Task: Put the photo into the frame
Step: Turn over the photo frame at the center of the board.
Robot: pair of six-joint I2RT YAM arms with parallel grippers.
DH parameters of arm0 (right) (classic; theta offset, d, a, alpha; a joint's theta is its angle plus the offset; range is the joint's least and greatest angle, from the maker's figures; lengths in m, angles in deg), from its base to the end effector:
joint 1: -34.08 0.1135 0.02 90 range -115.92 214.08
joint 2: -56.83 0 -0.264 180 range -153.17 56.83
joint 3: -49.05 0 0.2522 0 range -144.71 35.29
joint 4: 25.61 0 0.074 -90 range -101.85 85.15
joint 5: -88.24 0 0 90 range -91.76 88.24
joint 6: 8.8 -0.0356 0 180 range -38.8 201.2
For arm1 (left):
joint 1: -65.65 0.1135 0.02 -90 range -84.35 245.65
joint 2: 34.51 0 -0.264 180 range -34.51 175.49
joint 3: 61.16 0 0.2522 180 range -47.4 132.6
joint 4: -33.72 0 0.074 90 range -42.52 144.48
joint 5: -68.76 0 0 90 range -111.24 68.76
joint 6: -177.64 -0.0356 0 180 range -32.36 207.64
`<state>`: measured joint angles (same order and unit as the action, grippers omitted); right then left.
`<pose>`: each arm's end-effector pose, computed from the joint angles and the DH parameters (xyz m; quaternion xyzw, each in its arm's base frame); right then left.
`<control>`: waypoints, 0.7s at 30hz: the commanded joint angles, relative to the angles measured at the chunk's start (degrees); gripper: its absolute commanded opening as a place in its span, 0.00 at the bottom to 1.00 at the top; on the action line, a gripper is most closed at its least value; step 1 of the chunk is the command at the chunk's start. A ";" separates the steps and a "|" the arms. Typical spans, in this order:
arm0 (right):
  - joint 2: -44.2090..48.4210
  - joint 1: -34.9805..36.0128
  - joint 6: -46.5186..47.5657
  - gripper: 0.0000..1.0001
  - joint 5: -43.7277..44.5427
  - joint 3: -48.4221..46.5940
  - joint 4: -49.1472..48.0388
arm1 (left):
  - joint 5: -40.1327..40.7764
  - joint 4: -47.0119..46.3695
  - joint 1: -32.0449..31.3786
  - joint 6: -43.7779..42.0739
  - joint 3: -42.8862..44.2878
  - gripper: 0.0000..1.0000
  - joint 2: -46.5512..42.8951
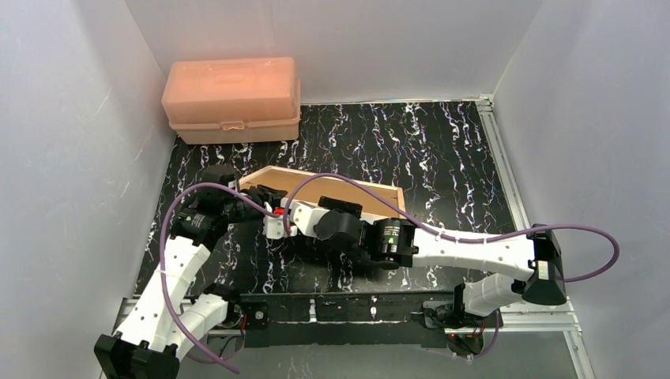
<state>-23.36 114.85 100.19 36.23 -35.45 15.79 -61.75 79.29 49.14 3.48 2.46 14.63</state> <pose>0.0710 0.3004 0.3310 -0.5539 0.6564 -0.0338 0.5111 0.1641 -0.0728 0.3240 0.7375 0.3904 0.0064 0.5511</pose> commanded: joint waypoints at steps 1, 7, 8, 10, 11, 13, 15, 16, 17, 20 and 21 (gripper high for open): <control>0.32 0.35 2.17 0.68 -1.63 2.16 -0.21 | -6.07 -5.74 0.29 1.71 4.61 0.00 -2.53; -0.68 -0.24 2.02 0.48 0.03 -0.81 -1.66 | -6.09 -4.27 0.28 0.44 4.44 0.00 -3.55; -0.68 -0.41 1.90 0.43 0.06 -1.21 -1.65 | -5.99 -4.05 0.33 0.27 4.37 0.00 -3.61; -0.86 -0.44 1.22 0.30 0.63 -2.27 -1.04 | -5.80 -3.91 0.29 0.23 4.44 0.00 -3.71; -1.21 -0.46 0.70 0.24 0.89 -3.07 -0.39 | -5.81 -3.95 0.30 0.35 4.49 0.00 -3.67; -1.79 -0.58 -0.19 0.21 0.95 -4.70 1.02 | -5.87 -3.94 0.34 0.48 4.60 0.02 -3.75; -1.99 -0.53 -0.54 0.21 0.41 -5.50 1.63 | -5.72 -4.10 0.30 0.57 4.71 0.03 -3.92; -1.99 -0.55 -0.75 0.21 0.29 -5.95 1.97 | -5.53 -4.12 0.32 0.81 4.94 0.04 -3.89; -2.04 -0.60 -1.00 0.20 0.19 -6.37 2.31 | -5.46 -3.94 0.31 0.92 5.24 0.06 -3.85; -2.40 -0.70 -1.65 0.18 -0.17 -8.42 3.90 | -5.02 -4.31 0.28 1.86 5.51 0.22 -4.04; -2.76 -0.85 -2.00 0.17 -0.52 -9.50 4.58 | -4.96 -4.75 0.30 2.52 5.57 0.26 -4.24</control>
<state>-25.04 114.39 104.34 36.67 -39.82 21.12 -62.39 81.63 49.25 1.89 3.23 13.10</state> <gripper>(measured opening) 0.348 0.244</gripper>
